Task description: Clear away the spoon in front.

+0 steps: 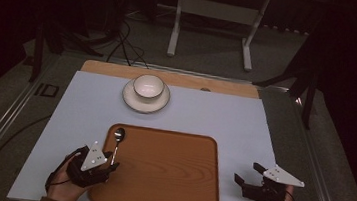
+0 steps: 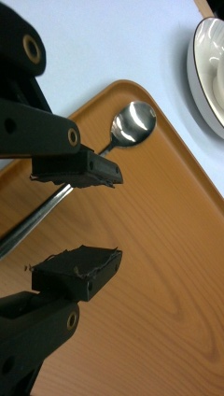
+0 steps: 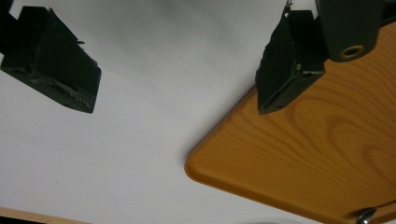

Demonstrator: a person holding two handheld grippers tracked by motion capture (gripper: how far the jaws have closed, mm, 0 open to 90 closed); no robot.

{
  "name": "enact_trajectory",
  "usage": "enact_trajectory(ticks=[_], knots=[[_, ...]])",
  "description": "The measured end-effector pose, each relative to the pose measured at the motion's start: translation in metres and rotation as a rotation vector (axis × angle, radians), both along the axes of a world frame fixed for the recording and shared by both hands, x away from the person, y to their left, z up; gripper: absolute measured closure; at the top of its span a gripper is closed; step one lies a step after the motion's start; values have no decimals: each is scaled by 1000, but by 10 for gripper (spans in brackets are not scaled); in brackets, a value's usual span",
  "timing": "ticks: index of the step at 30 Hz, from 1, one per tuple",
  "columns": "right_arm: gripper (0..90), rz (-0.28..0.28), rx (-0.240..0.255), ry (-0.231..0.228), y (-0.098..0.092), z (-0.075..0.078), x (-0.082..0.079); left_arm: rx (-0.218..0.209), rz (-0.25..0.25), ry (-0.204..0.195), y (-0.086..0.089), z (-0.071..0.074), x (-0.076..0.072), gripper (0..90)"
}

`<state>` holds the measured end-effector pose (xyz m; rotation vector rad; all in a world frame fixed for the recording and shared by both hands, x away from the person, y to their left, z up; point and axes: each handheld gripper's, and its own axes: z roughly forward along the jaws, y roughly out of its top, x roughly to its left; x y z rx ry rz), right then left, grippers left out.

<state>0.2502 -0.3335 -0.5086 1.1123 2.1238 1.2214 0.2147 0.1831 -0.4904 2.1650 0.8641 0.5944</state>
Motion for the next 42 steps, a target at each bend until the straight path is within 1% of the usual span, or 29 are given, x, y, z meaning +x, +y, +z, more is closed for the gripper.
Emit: enact_trajectory(ticks=[3,5,10,13,20,27,29,33,36,37,38,39,41,42], knots=[[141,1,-1,1,0,0,0,-19,11,-7,2,2,1,515],[141,2,-1,1,0,0,0,-42,26,-16,4,4,2,489],[141,1,2,0,0,0,0,-84,72,-31,12,7,6,446],[141,0,1,0,0,0,0,-97,96,-46,16,10,8,431],[141,-2,1,-3,-1,0,0,-131,129,-78,24,19,16,430],[141,-8,0,-7,-1,1,-1,-150,170,-109,33,25,26,419],[141,-13,1,-9,-2,1,-1,-156,190,-119,37,24,30,400],[141,-17,2,-13,-2,1,-1,-173,234,-119,46,20,38,392],[141,-23,3,-17,-3,1,-1,-178,264,-124,54,16,40,386],[141,-23,3,-17,-3,1,-1,-178,264,-124,54,16,40,378],[141,-27,2,-19,-4,1,-1,-179,282,-123,57,14,41,378],[141,-36,3,-22,-5,0,0,-185,298,-115,61,11,43,352],[140,-39,4,-22,-5,0,0,-184,304,-114,63,10,44,347],[140,-42,5,-22,-6,-1,0,-169,327,-119,66,8,45,333]])
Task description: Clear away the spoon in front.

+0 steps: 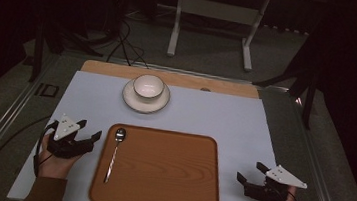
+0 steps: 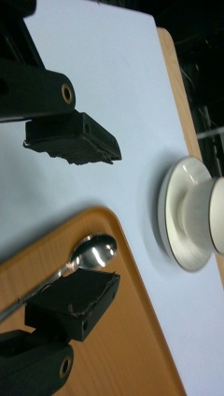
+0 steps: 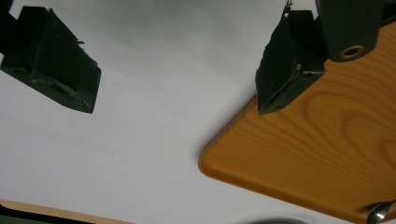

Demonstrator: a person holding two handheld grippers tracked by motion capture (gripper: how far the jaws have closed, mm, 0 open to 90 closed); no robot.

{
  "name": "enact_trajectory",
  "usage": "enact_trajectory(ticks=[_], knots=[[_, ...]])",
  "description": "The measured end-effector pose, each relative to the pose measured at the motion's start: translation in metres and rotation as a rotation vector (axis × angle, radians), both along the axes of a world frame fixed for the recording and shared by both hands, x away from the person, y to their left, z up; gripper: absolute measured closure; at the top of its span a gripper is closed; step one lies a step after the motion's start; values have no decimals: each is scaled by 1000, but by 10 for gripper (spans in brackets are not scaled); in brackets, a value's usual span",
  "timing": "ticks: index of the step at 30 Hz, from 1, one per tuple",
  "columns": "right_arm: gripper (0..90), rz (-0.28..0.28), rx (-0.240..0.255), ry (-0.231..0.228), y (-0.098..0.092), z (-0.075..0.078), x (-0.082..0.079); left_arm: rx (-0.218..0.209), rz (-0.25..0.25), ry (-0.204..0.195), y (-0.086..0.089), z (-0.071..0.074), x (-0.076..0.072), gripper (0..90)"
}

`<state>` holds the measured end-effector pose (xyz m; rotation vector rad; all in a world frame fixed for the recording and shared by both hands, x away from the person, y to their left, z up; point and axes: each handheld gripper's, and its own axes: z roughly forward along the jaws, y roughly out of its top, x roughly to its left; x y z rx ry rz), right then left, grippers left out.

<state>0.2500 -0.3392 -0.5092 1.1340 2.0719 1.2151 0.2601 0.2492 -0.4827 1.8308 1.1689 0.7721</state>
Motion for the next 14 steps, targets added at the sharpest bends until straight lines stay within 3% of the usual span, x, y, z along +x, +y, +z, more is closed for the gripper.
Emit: enact_trajectory(ticks=[5,14], knots=[[140,-10,1,-2,-2,-1,1,-18,32,-4,7,-4,2,320],[140,-30,8,13,-9,-6,3,-16,81,38,16,-18,14,305]])
